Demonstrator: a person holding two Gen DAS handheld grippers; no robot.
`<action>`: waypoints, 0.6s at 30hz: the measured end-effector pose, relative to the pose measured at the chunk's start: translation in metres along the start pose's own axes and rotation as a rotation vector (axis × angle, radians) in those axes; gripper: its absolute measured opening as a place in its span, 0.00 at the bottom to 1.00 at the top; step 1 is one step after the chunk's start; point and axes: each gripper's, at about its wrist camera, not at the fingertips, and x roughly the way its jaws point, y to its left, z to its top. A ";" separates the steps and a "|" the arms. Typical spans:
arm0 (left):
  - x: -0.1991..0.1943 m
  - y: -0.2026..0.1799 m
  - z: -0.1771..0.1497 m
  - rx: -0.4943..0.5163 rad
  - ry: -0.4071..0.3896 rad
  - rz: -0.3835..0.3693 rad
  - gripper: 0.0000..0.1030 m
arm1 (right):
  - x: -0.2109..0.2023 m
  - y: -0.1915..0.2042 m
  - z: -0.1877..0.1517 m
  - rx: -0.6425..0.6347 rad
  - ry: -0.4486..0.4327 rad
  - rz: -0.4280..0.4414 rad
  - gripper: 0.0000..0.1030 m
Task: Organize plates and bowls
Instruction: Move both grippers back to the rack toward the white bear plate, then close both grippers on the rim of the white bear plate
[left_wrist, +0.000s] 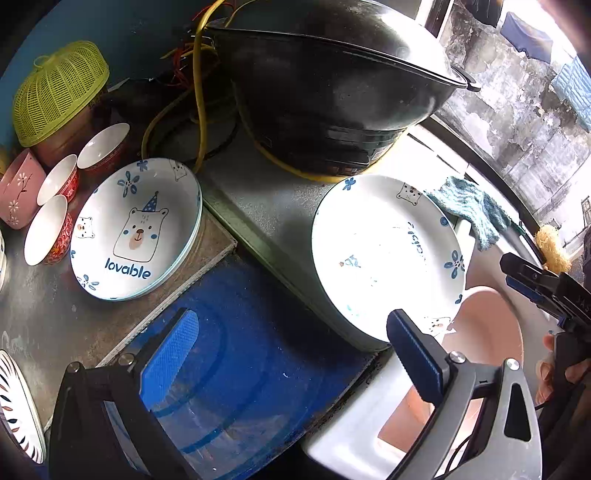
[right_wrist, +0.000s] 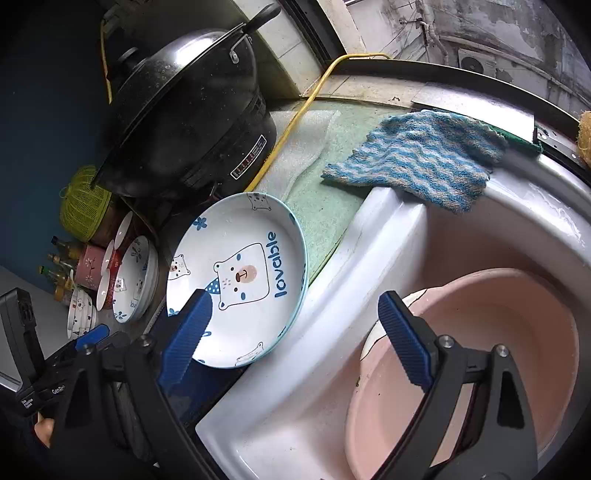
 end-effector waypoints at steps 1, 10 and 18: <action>0.003 -0.003 0.002 -0.007 0.001 -0.009 0.99 | 0.002 -0.004 0.004 0.000 -0.001 0.005 0.82; 0.039 -0.012 0.020 -0.103 0.015 -0.007 0.86 | 0.038 -0.015 0.040 -0.075 0.031 0.063 0.57; 0.065 -0.010 0.023 -0.161 0.062 -0.013 0.67 | 0.068 -0.015 0.049 -0.108 0.108 0.098 0.36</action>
